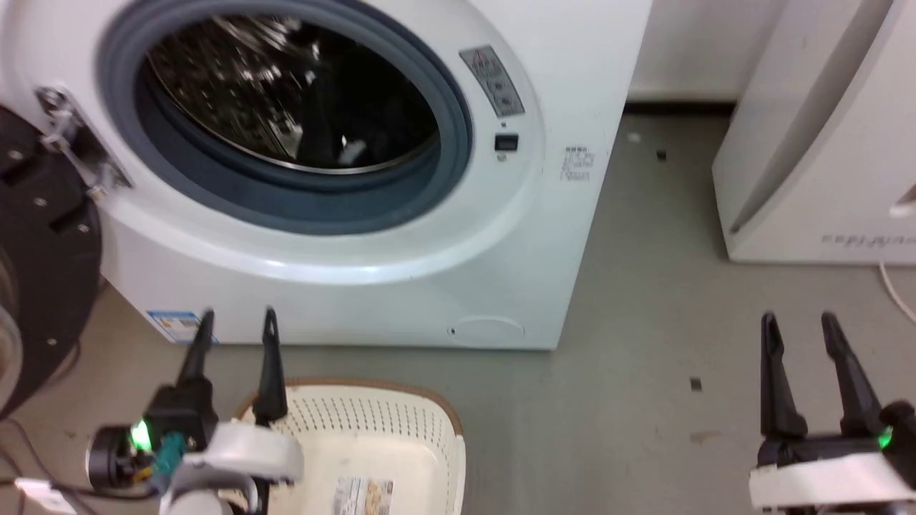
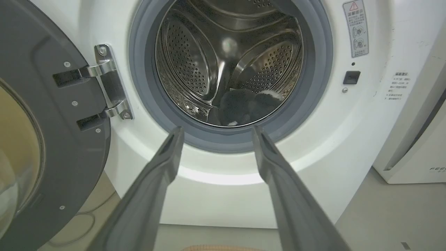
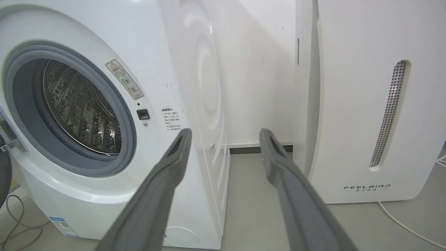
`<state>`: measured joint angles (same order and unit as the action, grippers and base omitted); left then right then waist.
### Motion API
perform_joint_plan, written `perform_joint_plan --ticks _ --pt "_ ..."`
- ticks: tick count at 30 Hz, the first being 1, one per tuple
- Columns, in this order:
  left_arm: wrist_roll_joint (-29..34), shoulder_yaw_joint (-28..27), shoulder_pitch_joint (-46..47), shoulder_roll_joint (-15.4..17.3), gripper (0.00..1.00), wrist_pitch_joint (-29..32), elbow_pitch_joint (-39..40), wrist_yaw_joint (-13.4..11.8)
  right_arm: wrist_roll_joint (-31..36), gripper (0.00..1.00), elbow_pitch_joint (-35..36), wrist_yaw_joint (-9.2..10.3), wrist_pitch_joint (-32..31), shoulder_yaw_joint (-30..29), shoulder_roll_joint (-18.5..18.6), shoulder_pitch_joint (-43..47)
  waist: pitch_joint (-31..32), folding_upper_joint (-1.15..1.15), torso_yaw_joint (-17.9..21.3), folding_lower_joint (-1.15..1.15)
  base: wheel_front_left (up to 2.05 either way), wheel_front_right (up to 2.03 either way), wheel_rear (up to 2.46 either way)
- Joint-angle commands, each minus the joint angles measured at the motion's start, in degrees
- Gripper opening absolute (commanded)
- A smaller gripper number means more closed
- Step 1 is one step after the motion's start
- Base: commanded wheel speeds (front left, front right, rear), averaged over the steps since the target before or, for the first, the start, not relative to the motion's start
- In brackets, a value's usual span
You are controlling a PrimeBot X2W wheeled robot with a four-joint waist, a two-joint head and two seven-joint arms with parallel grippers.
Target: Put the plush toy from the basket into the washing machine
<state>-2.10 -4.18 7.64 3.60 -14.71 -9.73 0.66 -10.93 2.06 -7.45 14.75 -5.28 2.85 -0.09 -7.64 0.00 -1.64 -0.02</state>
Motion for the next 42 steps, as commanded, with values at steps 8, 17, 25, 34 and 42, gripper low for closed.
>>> perform_joint_plan --ticks 8,17,25,34,42 --pt "0.64 1.90 -9.02 -0.49 1.00 -0.29 0.42 -1.01 0.34 1.00 -1.23 -0.03 0.25 -0.82 0.03 6.64 8.06 0.00 -1.38 0.02 0.00 0.00 0.00" --pt "0.42 2.44 -11.02 -0.54 0.00 0.07 0.21 -1.04 0.21 0.00 -1.38 0.01 -0.03 -0.66 0.00 7.73 9.43 0.00 -1.40 0.02 0.00 0.00 0.00" --pt "0.52 2.55 -10.81 -0.55 0.00 0.92 0.76 -1.02 0.83 0.00 -1.42 0.01 -0.89 -0.31 0.00 7.28 9.32 0.00 -1.22 0.02 0.00 0.00 0.00" --pt "0.64 2.68 -10.57 -0.56 0.00 1.98 1.45 -0.99 1.61 0.00 -1.47 0.01 -1.95 0.12 0.00 6.73 9.20 0.00 -1.00 0.02 0.00 0.00 0.00" --pt "0.75 2.79 -10.36 -0.57 0.00 2.92 2.06 -0.97 2.29 0.00 -1.52 0.00 -2.90 0.50 0.00 6.24 9.08 0.00 -0.81 0.02 0.00 0.00 0.00"
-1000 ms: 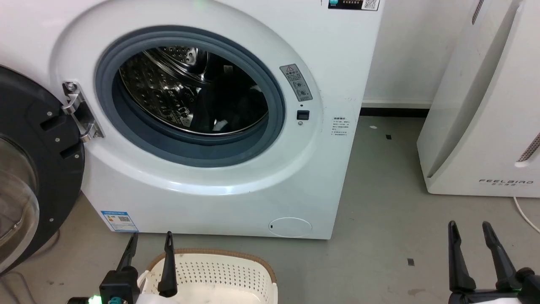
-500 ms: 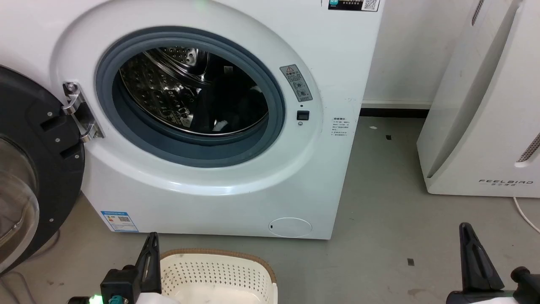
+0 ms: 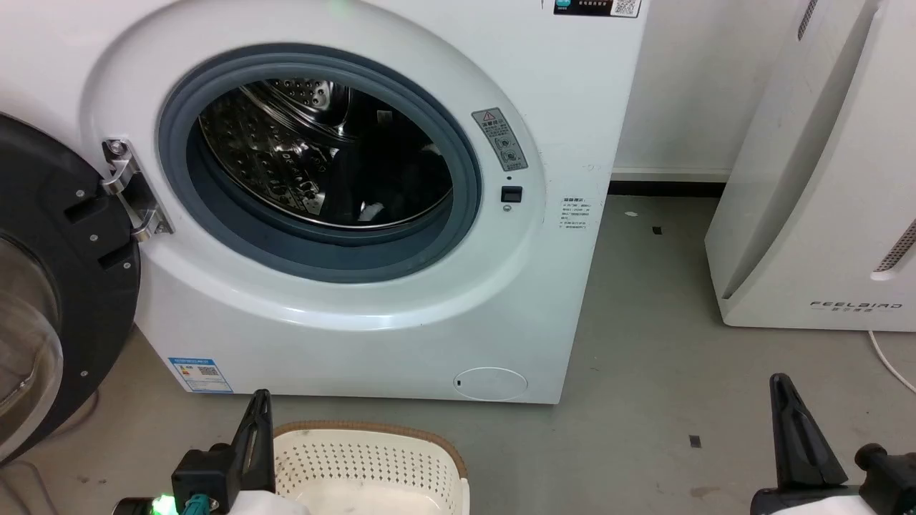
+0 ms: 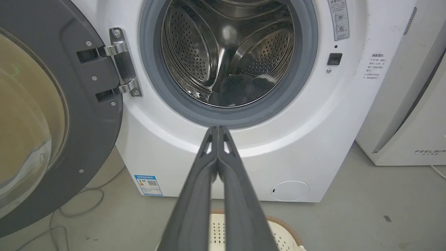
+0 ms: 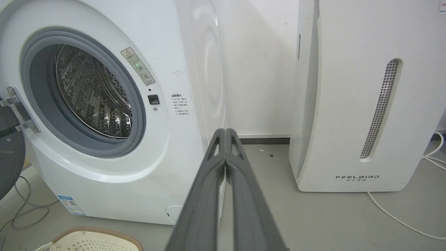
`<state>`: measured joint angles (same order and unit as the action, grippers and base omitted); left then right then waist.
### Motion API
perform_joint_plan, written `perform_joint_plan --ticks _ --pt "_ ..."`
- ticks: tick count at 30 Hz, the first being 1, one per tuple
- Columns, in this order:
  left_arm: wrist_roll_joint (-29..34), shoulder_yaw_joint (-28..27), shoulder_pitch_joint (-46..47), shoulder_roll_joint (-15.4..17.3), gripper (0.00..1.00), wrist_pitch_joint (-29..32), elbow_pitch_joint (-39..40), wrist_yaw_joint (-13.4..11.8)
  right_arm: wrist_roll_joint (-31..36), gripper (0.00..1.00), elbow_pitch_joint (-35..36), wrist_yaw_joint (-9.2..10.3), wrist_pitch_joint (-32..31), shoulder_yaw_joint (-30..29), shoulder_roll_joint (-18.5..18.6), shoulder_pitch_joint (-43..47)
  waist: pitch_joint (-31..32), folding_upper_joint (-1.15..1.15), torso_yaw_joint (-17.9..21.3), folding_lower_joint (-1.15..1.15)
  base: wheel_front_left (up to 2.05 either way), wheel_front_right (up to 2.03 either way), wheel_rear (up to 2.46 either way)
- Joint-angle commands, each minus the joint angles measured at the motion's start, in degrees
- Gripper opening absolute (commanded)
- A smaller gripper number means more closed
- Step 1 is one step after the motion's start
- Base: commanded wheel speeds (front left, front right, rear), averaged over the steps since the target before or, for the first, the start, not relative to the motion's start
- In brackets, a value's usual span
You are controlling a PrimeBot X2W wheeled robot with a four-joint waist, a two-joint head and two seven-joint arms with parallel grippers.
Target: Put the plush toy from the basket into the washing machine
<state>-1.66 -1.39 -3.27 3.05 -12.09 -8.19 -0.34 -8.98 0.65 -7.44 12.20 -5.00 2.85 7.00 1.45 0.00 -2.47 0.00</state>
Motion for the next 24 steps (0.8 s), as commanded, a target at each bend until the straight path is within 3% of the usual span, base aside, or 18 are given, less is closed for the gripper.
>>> perform_joint_plan --ticks 1,24 --pt "0.32 0.01 0.59 -0.03 0.00 0.42 0.60 0.03 0.43 0.00 -0.12 -0.01 -0.47 0.27 0.01 -0.91 -0.02 0.00 0.04 0.00 0.00 0.00 0.00" --pt "0.63 0.33 1.21 -0.06 0.00 3.11 2.35 0.10 2.40 0.00 -0.24 -0.02 -3.17 1.36 0.01 -2.32 -0.35 0.00 0.60 0.00 0.00 0.00 0.00"
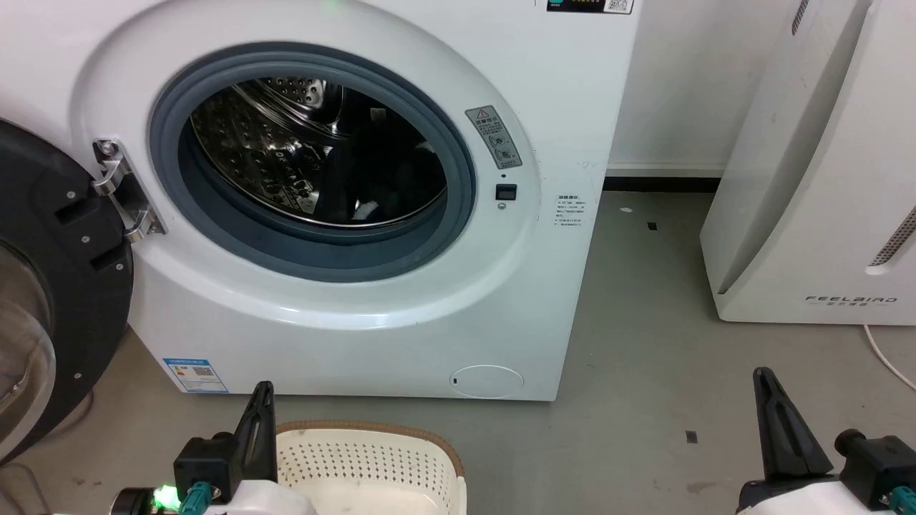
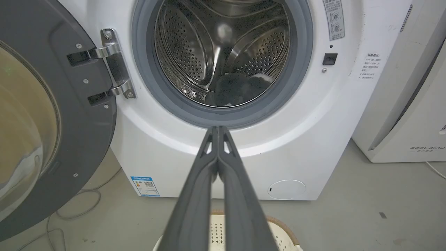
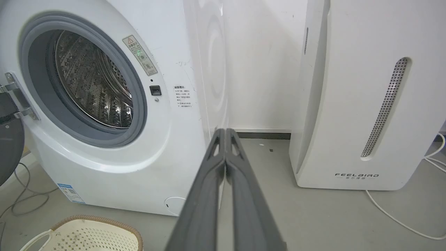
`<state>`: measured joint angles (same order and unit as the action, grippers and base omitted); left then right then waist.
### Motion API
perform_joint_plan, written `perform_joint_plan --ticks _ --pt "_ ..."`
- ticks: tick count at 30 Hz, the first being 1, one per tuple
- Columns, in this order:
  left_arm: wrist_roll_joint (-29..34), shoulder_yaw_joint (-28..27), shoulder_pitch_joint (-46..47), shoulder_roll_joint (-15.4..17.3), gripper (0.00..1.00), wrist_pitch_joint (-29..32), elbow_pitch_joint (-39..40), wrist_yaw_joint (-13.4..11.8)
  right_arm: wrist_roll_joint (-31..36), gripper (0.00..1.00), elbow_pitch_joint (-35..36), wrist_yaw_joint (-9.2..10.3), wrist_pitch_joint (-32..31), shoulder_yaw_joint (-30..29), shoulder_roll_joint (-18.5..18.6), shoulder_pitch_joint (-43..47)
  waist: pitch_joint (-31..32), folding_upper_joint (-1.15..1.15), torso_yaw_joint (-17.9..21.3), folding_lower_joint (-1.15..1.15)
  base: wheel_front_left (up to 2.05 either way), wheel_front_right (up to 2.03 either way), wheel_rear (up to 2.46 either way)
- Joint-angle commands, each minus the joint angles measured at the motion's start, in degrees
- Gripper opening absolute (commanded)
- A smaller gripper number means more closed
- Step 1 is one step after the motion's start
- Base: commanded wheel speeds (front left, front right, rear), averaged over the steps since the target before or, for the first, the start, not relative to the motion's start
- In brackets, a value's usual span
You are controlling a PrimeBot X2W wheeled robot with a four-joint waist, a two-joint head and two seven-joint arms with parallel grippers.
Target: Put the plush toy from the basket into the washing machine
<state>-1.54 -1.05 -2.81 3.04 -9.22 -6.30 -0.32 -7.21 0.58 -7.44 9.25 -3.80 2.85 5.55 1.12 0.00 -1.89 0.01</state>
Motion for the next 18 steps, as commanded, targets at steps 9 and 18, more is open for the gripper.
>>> perform_joint_plan --ticks 9,18 --pt "0.63 0.11 0.99 -0.06 0.00 1.29 1.14 0.12 1.41 0.00 -0.21 -0.02 -1.27 0.58 0.01 -1.41 -0.15 0.00 0.24 -0.01 0.00 0.00 0.00" --pt "0.75 0.24 1.23 -0.07 0.00 2.35 1.83 0.15 2.18 0.00 -0.26 -0.02 -2.33 1.01 0.01 -1.96 -0.27 0.00 0.46 -0.01 0.00 0.00 0.00"
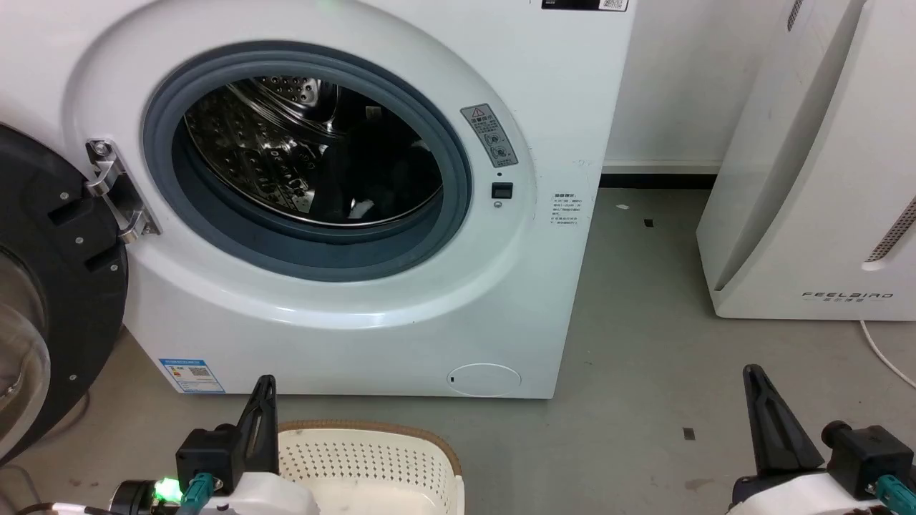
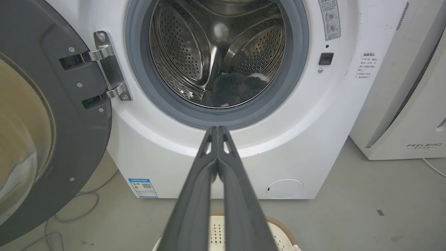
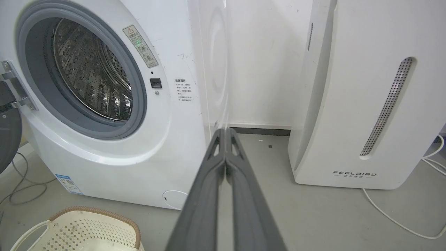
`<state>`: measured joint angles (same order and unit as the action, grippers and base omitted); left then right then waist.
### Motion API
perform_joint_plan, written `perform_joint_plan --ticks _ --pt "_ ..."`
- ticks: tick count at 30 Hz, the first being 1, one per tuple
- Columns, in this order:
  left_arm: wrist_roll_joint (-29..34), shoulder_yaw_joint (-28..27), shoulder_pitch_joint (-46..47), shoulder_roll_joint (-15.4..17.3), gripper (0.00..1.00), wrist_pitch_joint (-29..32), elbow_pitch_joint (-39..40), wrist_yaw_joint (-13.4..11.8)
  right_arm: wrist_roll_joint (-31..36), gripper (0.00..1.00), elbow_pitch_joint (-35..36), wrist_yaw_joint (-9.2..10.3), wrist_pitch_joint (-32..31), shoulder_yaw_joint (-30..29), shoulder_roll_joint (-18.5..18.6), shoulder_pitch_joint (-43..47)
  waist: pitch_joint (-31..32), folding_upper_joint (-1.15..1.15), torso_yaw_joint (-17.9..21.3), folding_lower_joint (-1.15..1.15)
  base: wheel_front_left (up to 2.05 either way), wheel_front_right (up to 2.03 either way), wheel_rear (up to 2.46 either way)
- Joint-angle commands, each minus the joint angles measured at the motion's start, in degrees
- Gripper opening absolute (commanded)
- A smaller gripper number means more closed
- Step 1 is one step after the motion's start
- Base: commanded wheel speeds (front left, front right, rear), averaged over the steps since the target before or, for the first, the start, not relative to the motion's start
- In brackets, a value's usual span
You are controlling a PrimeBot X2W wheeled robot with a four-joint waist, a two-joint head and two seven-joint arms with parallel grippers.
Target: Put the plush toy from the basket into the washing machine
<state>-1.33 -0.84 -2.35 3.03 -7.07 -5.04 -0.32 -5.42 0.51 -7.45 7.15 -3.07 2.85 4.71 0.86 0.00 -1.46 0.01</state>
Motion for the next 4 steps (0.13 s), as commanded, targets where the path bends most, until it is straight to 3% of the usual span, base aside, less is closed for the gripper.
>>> perform_joint_plan --ticks 1,4 --pt "0.56 0.04 0.80 -0.06 0.00 0.31 0.64 0.15 0.47 0.00 -0.20 -0.01 -0.35 0.33 0.01 -1.18 -0.03 0.00 0.05 -0.01 0.00 0.00 0.00" --pt "0.58 0.07 0.85 -0.07 0.00 0.55 0.79 0.16 0.65 0.00 -0.21 -0.01 -0.59 0.43 0.01 -1.31 -0.06 0.00 0.10 -0.01 0.00 0.00 0.00"
